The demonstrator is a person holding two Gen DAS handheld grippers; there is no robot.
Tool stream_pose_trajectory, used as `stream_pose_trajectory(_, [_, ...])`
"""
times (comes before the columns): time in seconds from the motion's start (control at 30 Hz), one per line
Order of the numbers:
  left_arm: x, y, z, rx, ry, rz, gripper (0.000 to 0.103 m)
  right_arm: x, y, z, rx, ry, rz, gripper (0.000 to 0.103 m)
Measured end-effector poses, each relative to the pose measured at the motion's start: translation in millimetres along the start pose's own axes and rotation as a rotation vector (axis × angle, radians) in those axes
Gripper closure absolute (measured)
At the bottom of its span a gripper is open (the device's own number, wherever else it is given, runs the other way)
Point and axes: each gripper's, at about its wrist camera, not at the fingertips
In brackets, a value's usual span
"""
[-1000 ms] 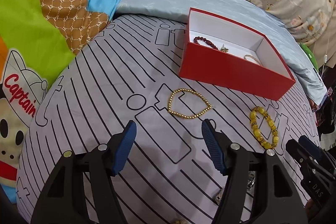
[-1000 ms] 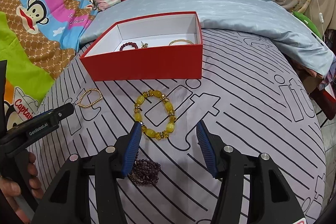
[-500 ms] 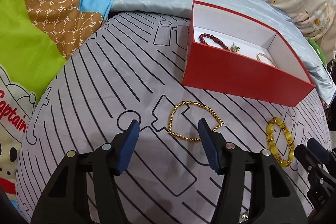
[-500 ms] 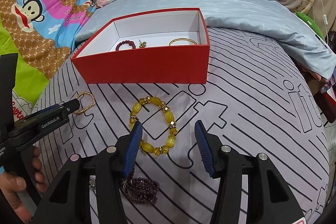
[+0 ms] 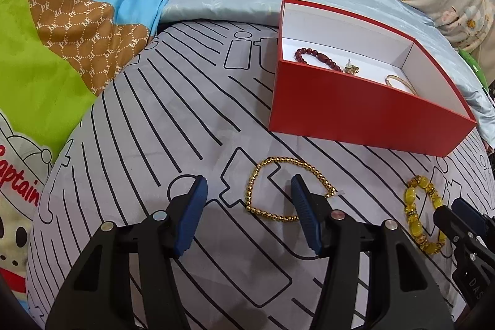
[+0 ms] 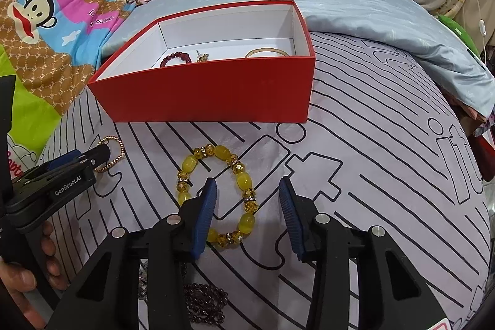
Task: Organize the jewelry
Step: 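Grasp the yellow crystal bracelet with the right gripper while the left grasps the gold bead bracelet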
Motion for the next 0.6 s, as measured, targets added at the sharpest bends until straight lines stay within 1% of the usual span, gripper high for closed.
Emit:
stream_pose_trajectory(0.43, [-1.7, -5.2, 2.6, 0.013, 0.015, 0.016, 0.05, 4.5, -5.8, -3.6, -0.008, -0.012, -0.003, 0.064])
stream_pose_trajectory(0.47, [-2.3, -6.0, 2.4, 0.012, 0.015, 0.015, 0.05, 4.7, -6.2, -4.6, -0.014, -0.018, -0.001, 0.064])
stream_pose_trajectory(0.53, [-4.2, -8.6, 2.4, 0.011, 0.011, 0.013, 0.05, 4.5, -7.3, -7.5, -0.033, -0.041, -0.001, 0.069])
stream_pose_trajectory(0.6, [-6.3, -11.7, 3.2, 0.015, 0.008, 0.013, 0.05, 4.0, -8.0, -7.3, -0.036, -0.045, 0.0, 0.071])
Point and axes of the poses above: each gripper's, at about its wrist camera, not at the fingertips, and x roughly the way its jaws point, z to its right, y to its top, and after that the axes turned 9 degrees about -x, right-handed
